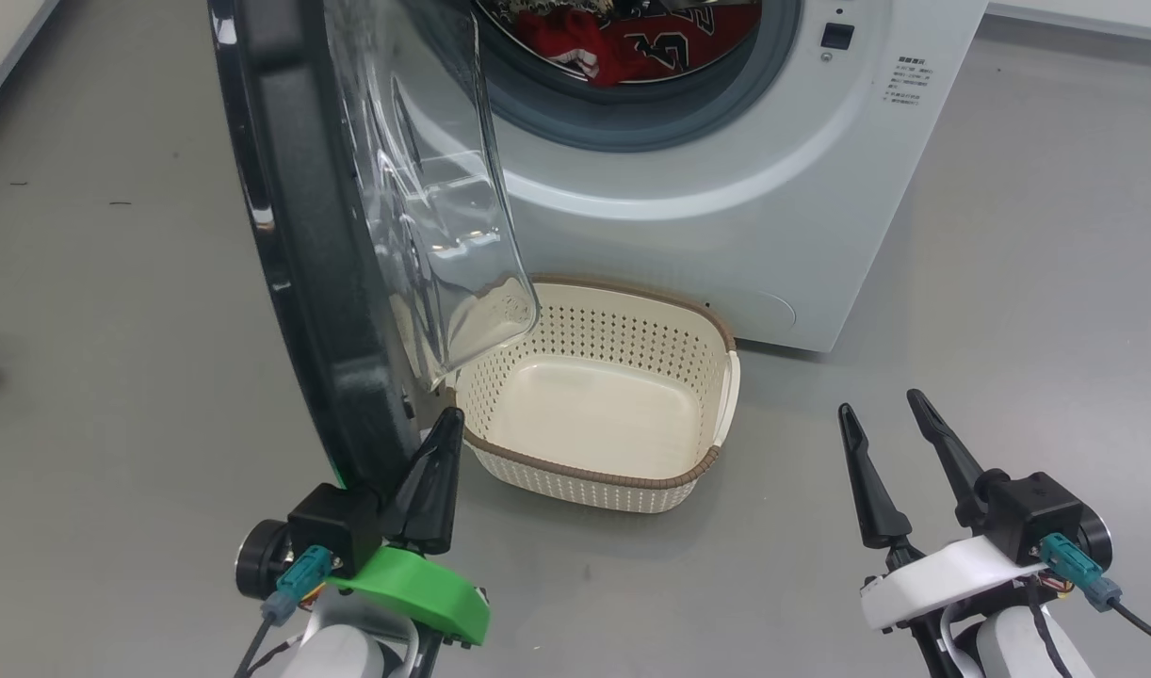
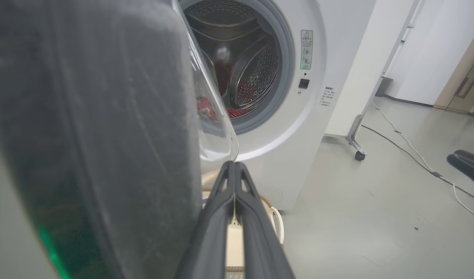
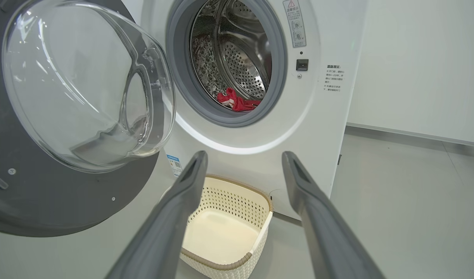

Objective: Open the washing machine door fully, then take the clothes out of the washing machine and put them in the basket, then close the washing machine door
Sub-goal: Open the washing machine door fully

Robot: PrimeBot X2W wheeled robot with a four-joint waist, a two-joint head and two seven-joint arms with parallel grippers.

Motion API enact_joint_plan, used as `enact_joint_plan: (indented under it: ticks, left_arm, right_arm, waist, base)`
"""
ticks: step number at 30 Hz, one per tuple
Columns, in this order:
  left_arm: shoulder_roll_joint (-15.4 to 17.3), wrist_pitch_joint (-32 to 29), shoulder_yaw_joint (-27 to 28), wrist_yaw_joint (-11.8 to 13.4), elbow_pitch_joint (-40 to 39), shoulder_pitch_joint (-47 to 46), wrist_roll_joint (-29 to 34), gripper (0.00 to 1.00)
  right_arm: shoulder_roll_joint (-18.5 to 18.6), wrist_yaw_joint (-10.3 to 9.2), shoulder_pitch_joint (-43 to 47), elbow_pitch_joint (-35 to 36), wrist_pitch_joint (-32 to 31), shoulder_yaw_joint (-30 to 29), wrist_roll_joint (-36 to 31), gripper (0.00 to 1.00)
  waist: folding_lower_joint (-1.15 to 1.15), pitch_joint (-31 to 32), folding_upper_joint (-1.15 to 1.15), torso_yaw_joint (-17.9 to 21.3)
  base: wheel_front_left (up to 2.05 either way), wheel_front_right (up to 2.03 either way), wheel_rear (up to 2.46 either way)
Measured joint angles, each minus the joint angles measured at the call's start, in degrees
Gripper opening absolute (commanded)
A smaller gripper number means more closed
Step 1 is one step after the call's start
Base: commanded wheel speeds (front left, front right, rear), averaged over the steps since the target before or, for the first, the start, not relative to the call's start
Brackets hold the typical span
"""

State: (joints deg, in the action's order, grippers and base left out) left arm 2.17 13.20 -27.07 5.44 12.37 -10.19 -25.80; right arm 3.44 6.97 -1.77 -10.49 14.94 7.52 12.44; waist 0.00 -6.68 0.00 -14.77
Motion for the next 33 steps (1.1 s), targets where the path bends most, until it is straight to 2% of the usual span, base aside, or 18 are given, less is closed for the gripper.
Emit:
enact_joint_plan:
  ticks: [16,21,33]
  left_arm:
    - [1.5,0.6,9.6,0.8,1.6,1.1,-0.5,0.0]
    - [2.5,1.0,14.2,0.8,2.0,1.5,-0.9,0.0]
    - [2.9,1.1,20.9,0.9,3.6,1.6,-0.9,0.0]
  right_arm:
    - [-0.1,0.01,0.0,0.0,0.0,-0.1,-0.6,1.0]
    - [-0.1,0.01,0.0,0.1,0.0,-0.1,-1.1,1.0]
    - [0.0,0.02,-0.1,0.3,0.0,-0.6,-1.4,1.0]
  waist:
    - [0.0,-0.5,0.0,-1.2]
    - [0.0,-0.8,0.0,-1.1]
    - [0.0,-1.9,0.0,-0.7]
  base:
    - [0.0,0.0,0.0]
    - [0.0,0.0,0.0]
    - [0.0,0.0,0.0]
